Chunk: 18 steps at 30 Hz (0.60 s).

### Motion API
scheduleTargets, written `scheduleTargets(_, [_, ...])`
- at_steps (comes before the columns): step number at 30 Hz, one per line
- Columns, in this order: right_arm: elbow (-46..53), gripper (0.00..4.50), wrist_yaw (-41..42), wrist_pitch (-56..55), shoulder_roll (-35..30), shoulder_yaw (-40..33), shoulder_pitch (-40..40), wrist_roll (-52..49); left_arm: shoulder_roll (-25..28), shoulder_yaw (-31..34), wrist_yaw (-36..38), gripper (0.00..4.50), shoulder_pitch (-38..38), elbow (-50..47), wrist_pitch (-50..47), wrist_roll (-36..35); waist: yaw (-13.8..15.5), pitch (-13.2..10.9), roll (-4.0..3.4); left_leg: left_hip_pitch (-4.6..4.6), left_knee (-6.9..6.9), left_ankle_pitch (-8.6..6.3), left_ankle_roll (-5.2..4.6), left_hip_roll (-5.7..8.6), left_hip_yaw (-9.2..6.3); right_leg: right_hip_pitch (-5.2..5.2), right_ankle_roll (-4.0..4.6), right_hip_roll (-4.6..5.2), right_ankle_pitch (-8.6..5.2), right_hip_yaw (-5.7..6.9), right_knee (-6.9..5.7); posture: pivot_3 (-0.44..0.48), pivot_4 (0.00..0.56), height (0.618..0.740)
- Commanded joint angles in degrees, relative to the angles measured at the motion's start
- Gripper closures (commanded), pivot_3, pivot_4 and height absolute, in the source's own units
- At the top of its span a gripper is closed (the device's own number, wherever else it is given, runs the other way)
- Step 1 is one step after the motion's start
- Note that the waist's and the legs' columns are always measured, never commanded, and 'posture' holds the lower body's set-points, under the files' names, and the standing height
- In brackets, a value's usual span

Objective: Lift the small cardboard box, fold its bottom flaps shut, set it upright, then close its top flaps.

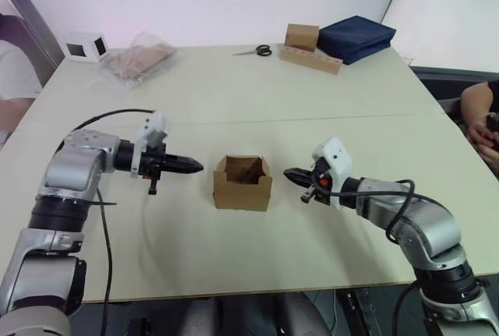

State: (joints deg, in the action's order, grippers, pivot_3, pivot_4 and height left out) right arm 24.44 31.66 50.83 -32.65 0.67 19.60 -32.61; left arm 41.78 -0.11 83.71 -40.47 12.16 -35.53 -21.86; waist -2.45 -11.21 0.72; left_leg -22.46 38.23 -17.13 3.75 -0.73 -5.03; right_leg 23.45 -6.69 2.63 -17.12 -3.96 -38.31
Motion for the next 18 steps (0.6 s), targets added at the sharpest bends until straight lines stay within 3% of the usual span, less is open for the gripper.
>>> scheduleTargets(1, [2.2,4.50,2.0,-0.3,1.0,-3.8,1.4,-4.6,-1.6,2.5,-3.6,4.48,-1.0,-4.0,-3.4,-4.1,-0.1,0.0,0.00,0.01,0.00,0.00,0.00,0.00,0.00,-0.01,0.00,0.00,0.00,0.00,0.00,0.000,0.150,0.740])
scheduleTargets(7, [-0.1,4.50,3.7,0.5,3.6,-3.0,3.1,-8.1,-4.3,0.6,-6.6,4.48,1.2,-6.6,-3.2,-4.8,-0.1,0.0,-0.01,0.03,-0.01,0.00,0.00,-0.01,0.01,0.00,0.00,-0.01,0.00,-0.01,0.00,0.000,0.150,0.740])
scheduleTargets(18, [-5.0,4.50,6.1,-2.6,6.5,3.0,4.3,-5.3,-4.0,-1.8,-7.7,4.48,4.0,-6.7,-0.5,-3.6,-0.1,0.0,-0.01,0.03,0.00,0.00,0.01,0.00,0.02,0.00,0.00,0.01,0.00,-0.01,0.00,0.000,0.150,0.740])
